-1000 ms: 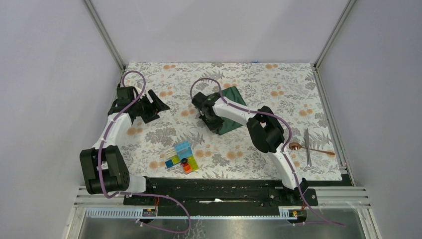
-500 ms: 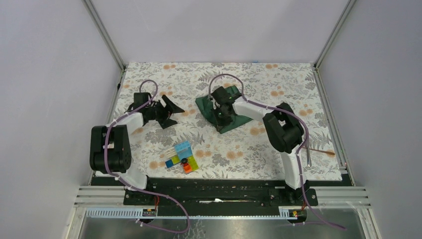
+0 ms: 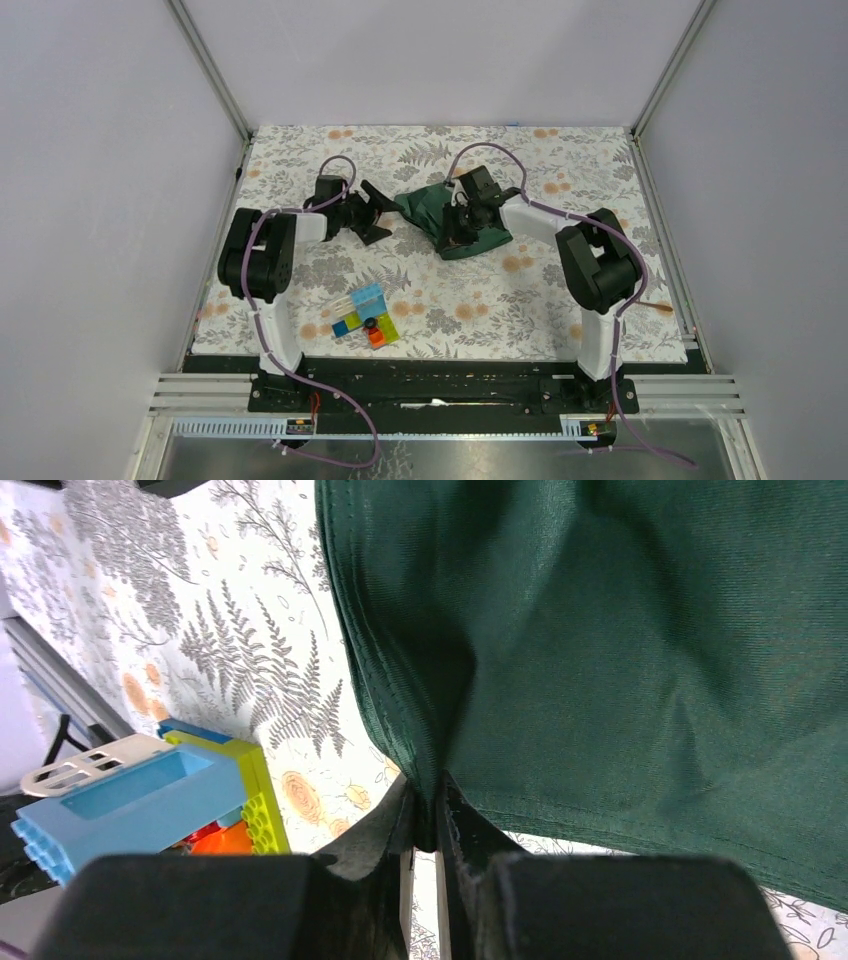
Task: Fold the napkin into a case and place the utensils inside
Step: Pick up the lower triangle-folded napkin from the center of the board.
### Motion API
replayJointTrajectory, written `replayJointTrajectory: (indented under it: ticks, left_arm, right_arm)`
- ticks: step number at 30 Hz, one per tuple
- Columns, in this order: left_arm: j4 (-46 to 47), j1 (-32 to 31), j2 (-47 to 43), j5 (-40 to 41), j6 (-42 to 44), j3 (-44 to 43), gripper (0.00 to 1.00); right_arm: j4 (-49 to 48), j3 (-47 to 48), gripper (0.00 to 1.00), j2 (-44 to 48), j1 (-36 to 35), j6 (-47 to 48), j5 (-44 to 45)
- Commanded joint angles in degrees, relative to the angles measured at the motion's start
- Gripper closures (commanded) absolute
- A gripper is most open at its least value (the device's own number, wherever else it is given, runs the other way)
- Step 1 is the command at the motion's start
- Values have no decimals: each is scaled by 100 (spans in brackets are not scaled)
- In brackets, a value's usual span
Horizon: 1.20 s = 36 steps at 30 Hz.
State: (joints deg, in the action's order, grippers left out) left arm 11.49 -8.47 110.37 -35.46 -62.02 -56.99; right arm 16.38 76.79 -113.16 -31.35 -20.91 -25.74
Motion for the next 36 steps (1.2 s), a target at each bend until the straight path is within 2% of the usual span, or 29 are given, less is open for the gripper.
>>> replayJointTrajectory:
  ticks: [1, 15, 24, 27, 36]
  left_arm:
    - [692, -4, 360, 235, -295, -418, 13]
    - [871, -68, 1144, 400, -235, -939, 26]
    - [728, -34, 1316, 547, -69, -1148, 50]
    - [552, -23, 1204, 667, 83, -1201, 55]
    - [715, -6, 1357, 516, -127, -1342, 59]
  right_arm:
    - [-353, -109, 100, 431, 114, -155, -432]
    - [-697, -305, 100, 601, 298, -380, -720]
    - [-711, -373, 100, 654, 337, -389, -757]
    - [-738, -405, 100, 647, 340, -401, -822]
    - [-859, -568, 100, 691, 335, -440, -897]
